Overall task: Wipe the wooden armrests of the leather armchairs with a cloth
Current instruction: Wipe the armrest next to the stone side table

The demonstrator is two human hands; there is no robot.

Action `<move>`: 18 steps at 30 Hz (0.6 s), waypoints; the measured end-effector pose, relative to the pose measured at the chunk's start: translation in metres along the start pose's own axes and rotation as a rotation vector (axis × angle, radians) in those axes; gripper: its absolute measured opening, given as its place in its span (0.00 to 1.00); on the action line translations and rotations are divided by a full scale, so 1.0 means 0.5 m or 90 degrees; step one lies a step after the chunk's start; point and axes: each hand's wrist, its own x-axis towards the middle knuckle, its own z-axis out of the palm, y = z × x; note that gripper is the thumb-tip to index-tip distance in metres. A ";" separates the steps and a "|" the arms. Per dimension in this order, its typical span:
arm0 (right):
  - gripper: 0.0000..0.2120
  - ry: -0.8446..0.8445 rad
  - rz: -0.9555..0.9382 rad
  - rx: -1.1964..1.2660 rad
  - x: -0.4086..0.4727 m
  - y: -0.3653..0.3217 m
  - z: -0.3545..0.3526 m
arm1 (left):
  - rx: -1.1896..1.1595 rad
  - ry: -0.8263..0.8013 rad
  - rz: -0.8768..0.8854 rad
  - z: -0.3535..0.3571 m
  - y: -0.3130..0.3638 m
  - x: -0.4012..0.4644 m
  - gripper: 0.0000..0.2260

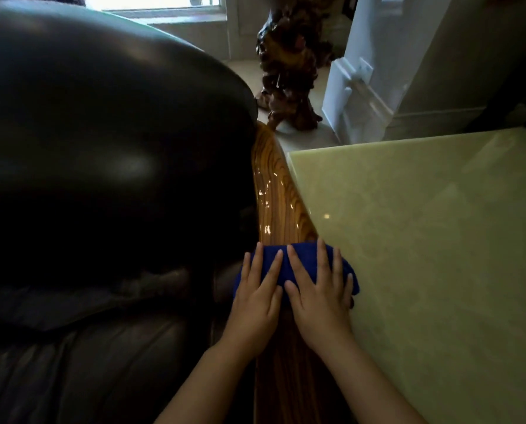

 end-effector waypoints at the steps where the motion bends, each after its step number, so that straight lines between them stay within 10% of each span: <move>1: 0.28 -0.021 -0.004 0.012 0.032 -0.002 -0.011 | 0.009 -0.007 -0.012 -0.011 0.008 0.028 0.24; 18: 0.25 -0.022 -0.013 0.182 0.166 0.009 -0.051 | 0.088 0.028 0.011 -0.044 0.041 0.137 0.26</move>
